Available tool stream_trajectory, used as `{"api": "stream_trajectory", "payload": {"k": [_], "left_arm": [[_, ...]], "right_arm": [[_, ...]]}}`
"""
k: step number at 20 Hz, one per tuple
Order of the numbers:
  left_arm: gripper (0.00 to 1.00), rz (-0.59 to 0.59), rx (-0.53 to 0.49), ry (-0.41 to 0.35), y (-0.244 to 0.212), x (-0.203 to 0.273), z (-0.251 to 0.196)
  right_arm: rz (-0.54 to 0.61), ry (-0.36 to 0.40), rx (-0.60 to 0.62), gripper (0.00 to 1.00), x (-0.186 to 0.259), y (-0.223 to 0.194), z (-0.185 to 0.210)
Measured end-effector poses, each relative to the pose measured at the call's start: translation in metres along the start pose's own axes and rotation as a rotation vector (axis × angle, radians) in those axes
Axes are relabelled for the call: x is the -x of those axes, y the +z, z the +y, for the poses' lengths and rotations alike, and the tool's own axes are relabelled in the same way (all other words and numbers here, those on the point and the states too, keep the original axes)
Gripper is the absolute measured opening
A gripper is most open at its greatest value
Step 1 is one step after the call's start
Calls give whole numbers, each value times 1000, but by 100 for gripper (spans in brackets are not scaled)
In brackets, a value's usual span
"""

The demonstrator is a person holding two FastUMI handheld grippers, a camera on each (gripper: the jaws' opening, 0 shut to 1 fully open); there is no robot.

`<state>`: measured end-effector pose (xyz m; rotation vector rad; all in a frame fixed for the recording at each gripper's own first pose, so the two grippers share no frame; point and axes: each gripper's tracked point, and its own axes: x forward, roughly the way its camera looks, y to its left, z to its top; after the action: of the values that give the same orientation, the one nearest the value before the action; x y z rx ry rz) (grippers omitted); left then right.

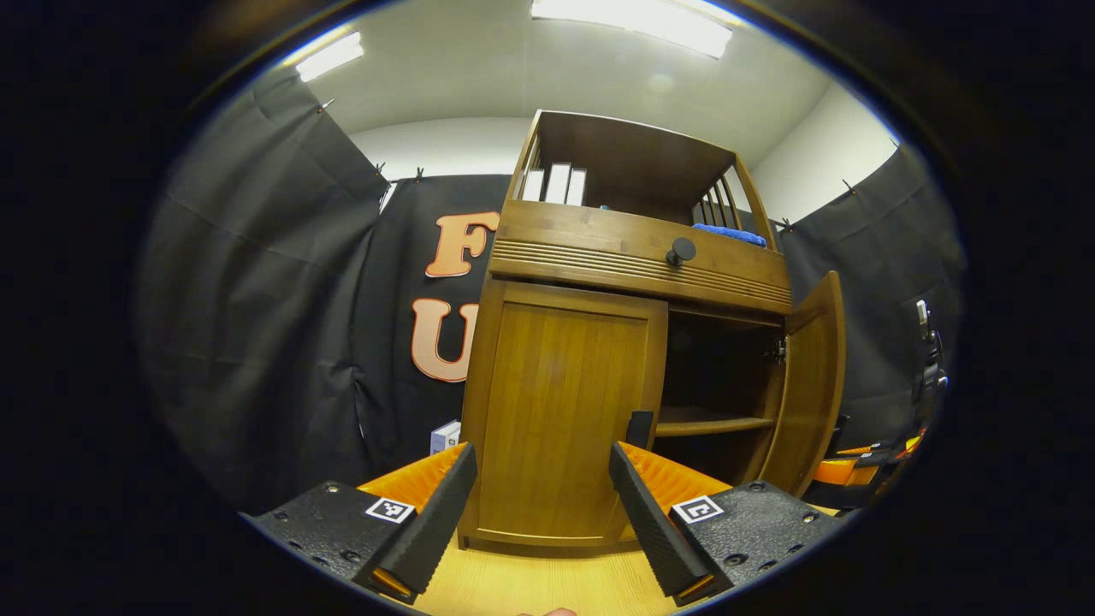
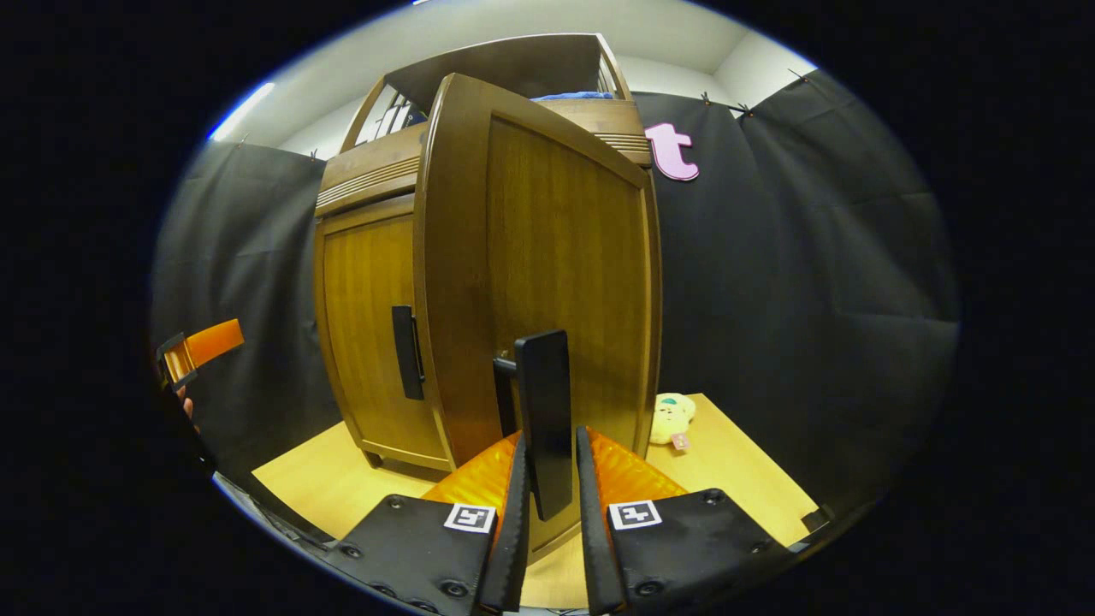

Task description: Open the right door of the double-door shoe cabinet with the right hand, and open the left door with the left hand.

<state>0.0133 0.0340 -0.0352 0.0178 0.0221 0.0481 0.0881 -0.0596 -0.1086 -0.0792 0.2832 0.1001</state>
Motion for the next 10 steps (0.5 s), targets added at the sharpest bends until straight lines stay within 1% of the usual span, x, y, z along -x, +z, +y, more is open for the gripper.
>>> {"api": "stream_trajectory", "payload": {"k": [1,2,4,5,6,7,9,10], "left_arm": [[92,1,-3,-1,0,-2,-1],[95,1,-7,-5,0,-2,-2],[95,-1,-16,-13,-1,-4,-7],[95,-1,-19,-16,-2,-4,-8],[95,-1,-20,-20,-3,-5,-10],[95,-1,-21,-23,-2,-5,-12],[95,-2,-24,-26,-2,-7,-14],[95,-3,-25,-27,-2,-7,-14]], "right_arm": [[-1,-10,-2,39,2,0,-5],[-1,-18,-4,35,4,0,-9],[-3,-39,-7,39,9,0,-19],[-3,-57,-7,39,12,0,-26],[-3,-76,-3,31,14,-1,-33],[-3,-99,3,39,16,-3,-41],[5,-155,14,39,16,-5,-58],[8,-179,17,35,15,-6,-67]]}}
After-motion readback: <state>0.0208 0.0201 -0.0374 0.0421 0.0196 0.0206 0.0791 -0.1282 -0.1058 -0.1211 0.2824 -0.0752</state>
